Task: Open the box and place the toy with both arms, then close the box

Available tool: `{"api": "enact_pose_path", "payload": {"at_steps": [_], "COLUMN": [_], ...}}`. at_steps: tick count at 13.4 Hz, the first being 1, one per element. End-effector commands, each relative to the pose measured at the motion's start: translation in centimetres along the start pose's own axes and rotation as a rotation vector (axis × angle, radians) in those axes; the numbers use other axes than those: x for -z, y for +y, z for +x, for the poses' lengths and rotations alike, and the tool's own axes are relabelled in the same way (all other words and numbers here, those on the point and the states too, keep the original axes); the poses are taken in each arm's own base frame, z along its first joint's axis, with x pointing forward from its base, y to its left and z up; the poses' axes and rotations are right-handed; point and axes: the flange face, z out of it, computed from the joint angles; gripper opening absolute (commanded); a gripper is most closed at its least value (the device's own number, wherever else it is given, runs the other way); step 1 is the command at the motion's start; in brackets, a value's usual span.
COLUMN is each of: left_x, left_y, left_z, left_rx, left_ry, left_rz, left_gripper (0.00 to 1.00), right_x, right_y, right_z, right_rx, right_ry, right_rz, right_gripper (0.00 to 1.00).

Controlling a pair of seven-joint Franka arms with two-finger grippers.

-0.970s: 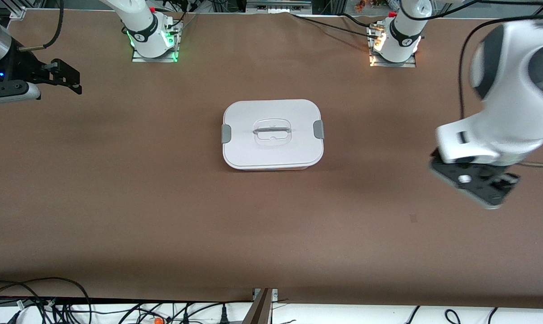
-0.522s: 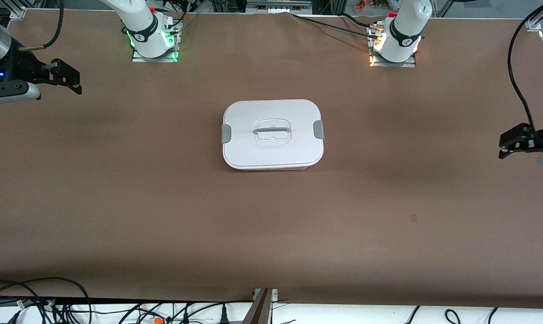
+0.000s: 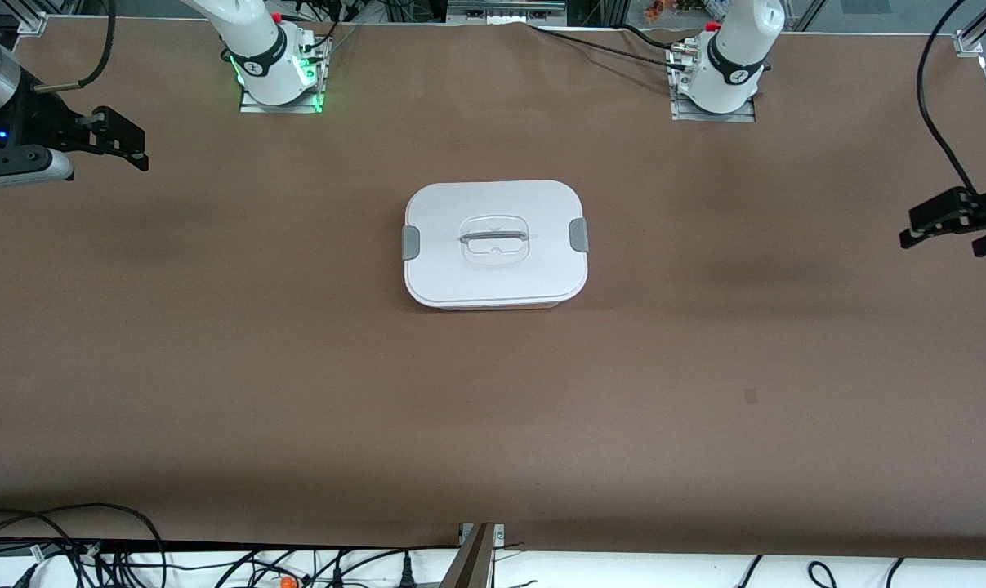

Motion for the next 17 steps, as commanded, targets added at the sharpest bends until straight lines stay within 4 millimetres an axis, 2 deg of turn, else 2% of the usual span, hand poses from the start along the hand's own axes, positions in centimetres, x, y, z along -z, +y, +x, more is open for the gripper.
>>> {"api": "enact_pose_path", "payload": {"at_steps": [1,3,4,8,17], "left_x": [0.3,-0.5,-1.3,-1.2,-1.4], "left_y": [1.5,1.5,0.8,1.6,1.2], "left_z": [-1.1,-0.5,0.0,1.1,0.9], "left_rx": [-0.010,-0.007,0.006,-0.009,0.000], "left_ry": [0.010,-0.003,-0.014,-0.005,-0.021], "left_rz": [0.045,0.049,0.049,0.054,0.049], "left_gripper": [1.00,1.00,1.00,1.00,1.00], "right_x": [0.6,0.6,0.6,0.5,0.1], "right_y": [0.1,0.1,0.1,0.0,-0.3], "right_z": [-0.4,-0.3,-0.3,-0.2,0.2], "right_rx": [0.010,0.010,0.010,0.011,0.017], "right_ry": [0.000,0.004,0.004,0.003,0.001], "right_rz": [0.001,0.001,0.001,0.000,-0.005], "right_gripper": [1.00,1.00,1.00,1.00,1.00]}}
